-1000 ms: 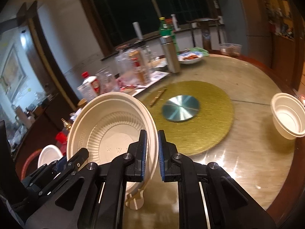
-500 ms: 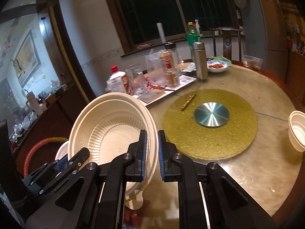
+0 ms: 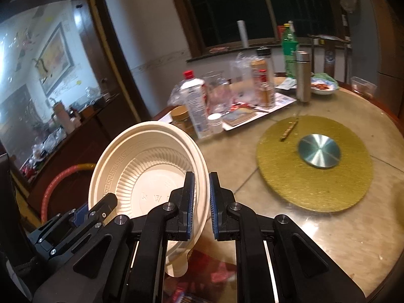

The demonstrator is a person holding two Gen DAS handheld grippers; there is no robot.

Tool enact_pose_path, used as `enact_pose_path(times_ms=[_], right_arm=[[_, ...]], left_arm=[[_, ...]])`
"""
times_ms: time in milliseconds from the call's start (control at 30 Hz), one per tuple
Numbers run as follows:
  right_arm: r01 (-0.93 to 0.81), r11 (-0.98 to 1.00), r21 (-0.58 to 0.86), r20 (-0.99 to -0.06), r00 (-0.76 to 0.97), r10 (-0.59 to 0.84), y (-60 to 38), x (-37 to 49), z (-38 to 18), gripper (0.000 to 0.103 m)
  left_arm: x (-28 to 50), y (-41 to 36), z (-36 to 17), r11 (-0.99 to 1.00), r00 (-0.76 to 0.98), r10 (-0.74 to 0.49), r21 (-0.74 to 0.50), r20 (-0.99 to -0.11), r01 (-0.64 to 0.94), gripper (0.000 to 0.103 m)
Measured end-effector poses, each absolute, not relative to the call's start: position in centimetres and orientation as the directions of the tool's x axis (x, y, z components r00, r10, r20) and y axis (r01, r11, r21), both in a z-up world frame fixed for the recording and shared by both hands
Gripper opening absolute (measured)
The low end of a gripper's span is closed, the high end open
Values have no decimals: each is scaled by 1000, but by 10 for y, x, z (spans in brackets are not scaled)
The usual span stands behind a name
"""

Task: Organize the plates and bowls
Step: 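Carry the beige bowl with both tools over the red plate stack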

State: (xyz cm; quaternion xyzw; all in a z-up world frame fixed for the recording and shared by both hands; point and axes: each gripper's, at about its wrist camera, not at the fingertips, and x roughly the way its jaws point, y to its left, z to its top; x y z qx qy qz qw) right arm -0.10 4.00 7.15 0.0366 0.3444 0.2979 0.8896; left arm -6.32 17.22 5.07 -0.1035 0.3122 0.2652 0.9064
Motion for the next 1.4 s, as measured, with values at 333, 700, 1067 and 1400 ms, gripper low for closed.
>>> enact_pose_path(times_ms=[333,700,1067,1400], right_arm=[[-570,772,281,-626,501,598,80,-1,64,11],[-595,757,269,-644,474,601,92,-2,59,11],[-606,754,254,-655,466,595,96,-3,57,11],[-612,760,220,-671,470,573,100,-6,54,11]], left_arm=[[-75,199,41,794,599,437,-26,-671,-607,16],[-78,206,39,777,576,457,-10,-678,-629,16],[-81,207,37,773,567,464,-3,-681,-635,16],[-84,209,34,777,567,458,-2,-685,-630,16]])
